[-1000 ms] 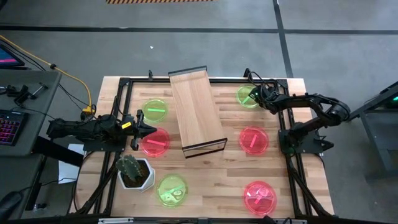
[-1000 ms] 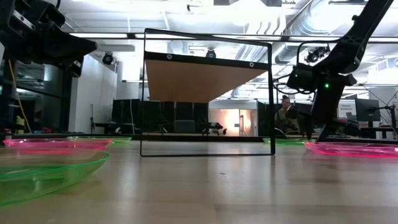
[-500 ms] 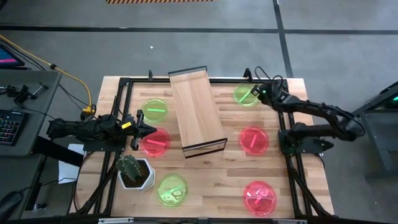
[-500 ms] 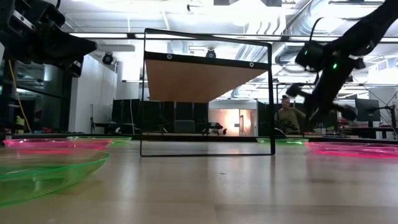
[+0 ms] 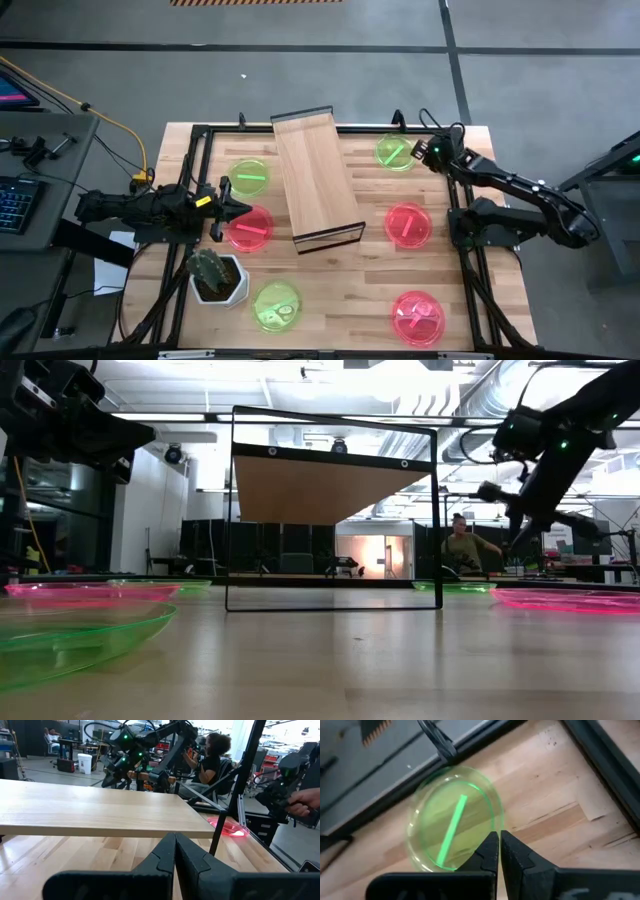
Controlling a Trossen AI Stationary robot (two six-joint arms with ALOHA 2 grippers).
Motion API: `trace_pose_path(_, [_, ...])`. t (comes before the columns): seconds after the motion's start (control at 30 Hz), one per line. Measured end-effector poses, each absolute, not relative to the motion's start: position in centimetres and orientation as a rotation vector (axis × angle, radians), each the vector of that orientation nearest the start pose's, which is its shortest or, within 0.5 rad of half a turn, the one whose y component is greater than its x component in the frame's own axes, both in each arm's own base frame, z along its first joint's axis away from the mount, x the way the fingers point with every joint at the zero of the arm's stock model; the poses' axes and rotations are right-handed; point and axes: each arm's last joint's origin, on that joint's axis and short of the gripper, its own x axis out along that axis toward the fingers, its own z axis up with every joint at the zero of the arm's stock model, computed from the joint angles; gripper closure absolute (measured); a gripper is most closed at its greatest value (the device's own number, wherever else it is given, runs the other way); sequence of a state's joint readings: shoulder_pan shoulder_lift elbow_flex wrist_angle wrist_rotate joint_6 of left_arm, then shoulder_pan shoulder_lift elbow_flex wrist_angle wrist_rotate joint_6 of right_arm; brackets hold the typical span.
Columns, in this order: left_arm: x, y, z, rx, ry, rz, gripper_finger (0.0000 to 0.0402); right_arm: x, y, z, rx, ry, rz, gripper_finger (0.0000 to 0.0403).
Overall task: Place and stack plates onto a shelf
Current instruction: Put the top right green plate on the shelf
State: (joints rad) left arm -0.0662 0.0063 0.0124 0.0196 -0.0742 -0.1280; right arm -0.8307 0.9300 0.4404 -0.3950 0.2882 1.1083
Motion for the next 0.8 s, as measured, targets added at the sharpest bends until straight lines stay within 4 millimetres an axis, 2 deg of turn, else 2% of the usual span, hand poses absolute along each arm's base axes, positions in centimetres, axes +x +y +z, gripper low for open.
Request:
trace_pose_path(0.27, [9.7,-0.4,16.9,-0.130,-0.025,0.006,0.0401,12.4,-14.7,15.1,1.190,0.325,-1.457,0.0393])
trace_pose_path(0.37, [9.7,-0.4,16.9,-0.130,-0.026,0.006,0.0401,13.2,-15.5,14.2,1.211,0.322,-1.428,0.0359])
trace_pose_path(0.47, [9.7,-0.4,16.9,-0.130,-0.026,0.006,0.0401,13.6,-16.0,14.1,1.228,0.260,-1.415,0.0313])
trace_pose_path(0.6, [9.7,-0.4,16.9,-0.130,-0.026,0.006,0.0401,13.4,-15.9,14.0,1.216,0.280,-1.443,0.0268])
trace_pose_path(0.8, [9.7,-0.4,16.9,-0.130,-0.026,0.006,0.0401,12.4,-15.2,13.3,1.191,0.377,-1.587,0.0263])
